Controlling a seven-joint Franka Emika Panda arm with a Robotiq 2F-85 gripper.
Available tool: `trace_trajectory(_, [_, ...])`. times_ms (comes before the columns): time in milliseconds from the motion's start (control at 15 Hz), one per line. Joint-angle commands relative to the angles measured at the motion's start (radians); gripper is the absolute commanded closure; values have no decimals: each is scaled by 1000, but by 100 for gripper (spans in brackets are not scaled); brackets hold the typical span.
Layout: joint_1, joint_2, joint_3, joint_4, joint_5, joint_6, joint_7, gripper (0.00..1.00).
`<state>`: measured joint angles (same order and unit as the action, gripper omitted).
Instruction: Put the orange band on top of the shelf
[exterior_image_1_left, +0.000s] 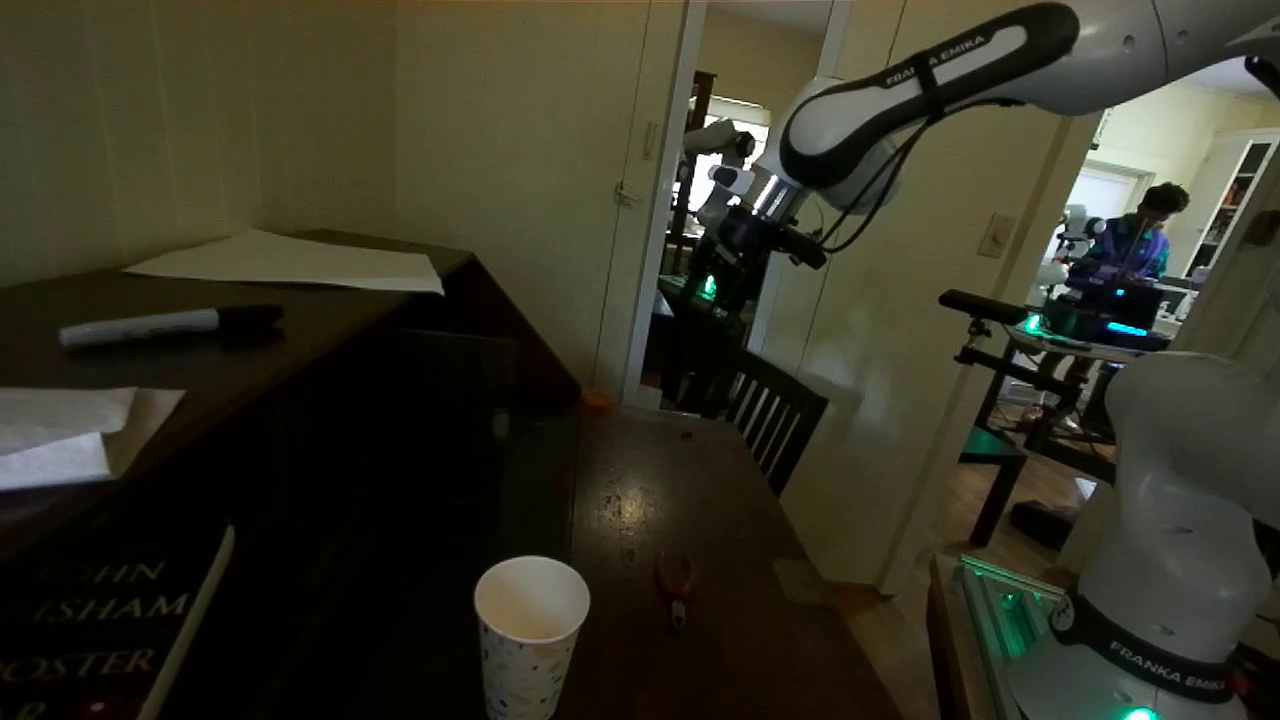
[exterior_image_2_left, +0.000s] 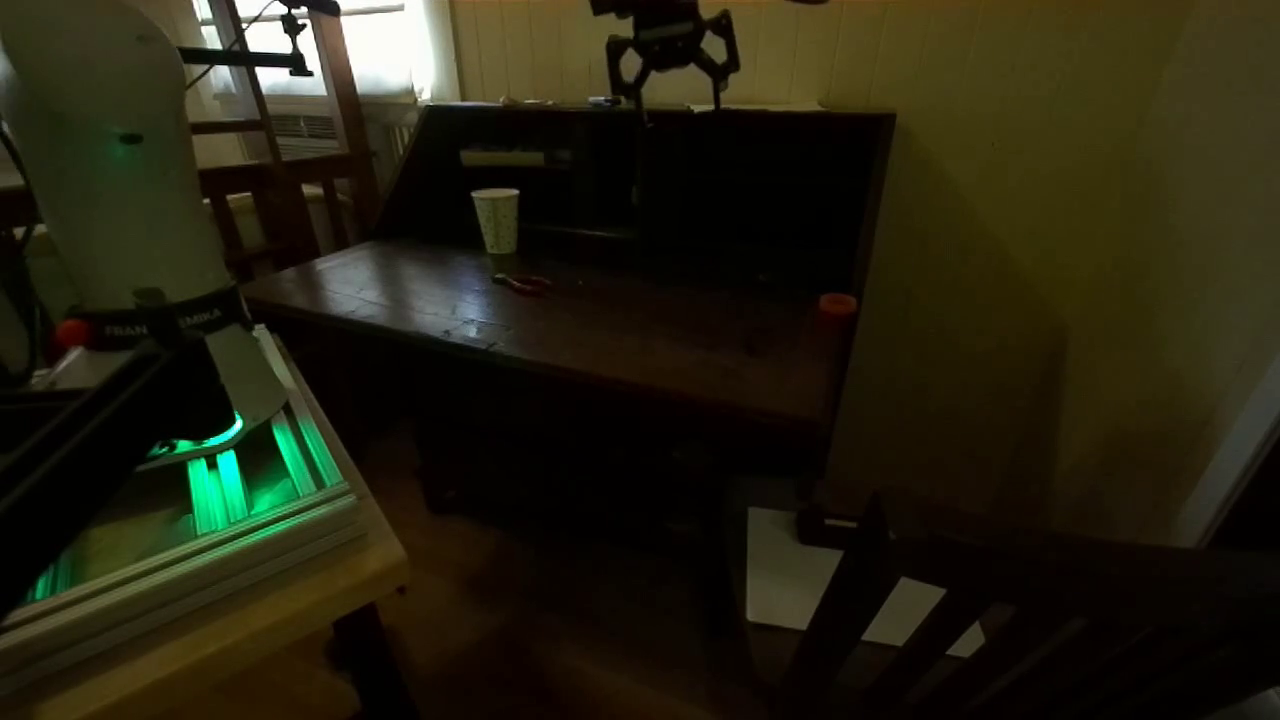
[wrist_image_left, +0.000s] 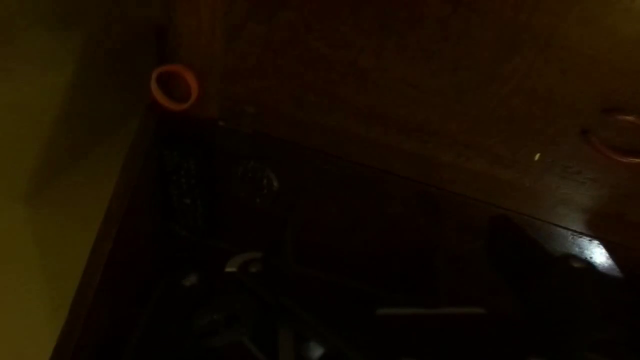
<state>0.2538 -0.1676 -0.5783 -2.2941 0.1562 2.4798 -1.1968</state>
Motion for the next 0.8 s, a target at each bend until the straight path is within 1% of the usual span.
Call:
trace_trajectory(0, [186, 85, -149, 90, 209, 16, -268, 0])
trace_trajectory(67, [198, 123, -169, 113, 272, 10, -343, 0])
trace_trajectory(133, [180, 197, -178, 141, 342, 19, -414, 0])
trace_trajectory(200, [177, 241, -195, 156, 416, 11, -458, 0])
trace_trajectory(267, [-7, 287, -34, 165, 497, -2, -502, 0])
trace_trajectory(333, [-64, 329, 6, 176, 545, 8, -511, 0])
trace_trajectory(400, [-139, 380, 60, 195, 591, 6, -521, 0])
trace_trajectory(467, [-218, 427, 123, 219, 606, 15, -483, 0])
trace_trajectory(533, [-246, 301, 181, 141, 499, 22, -453, 0])
trace_trajectory(600, [-297, 346, 214, 158, 513, 25, -450, 0])
trace_trajectory(667, [-324, 380, 229, 173, 520, 27, -448, 0])
trace_trajectory(733, [-335, 401, 236, 186, 523, 29, -447, 0])
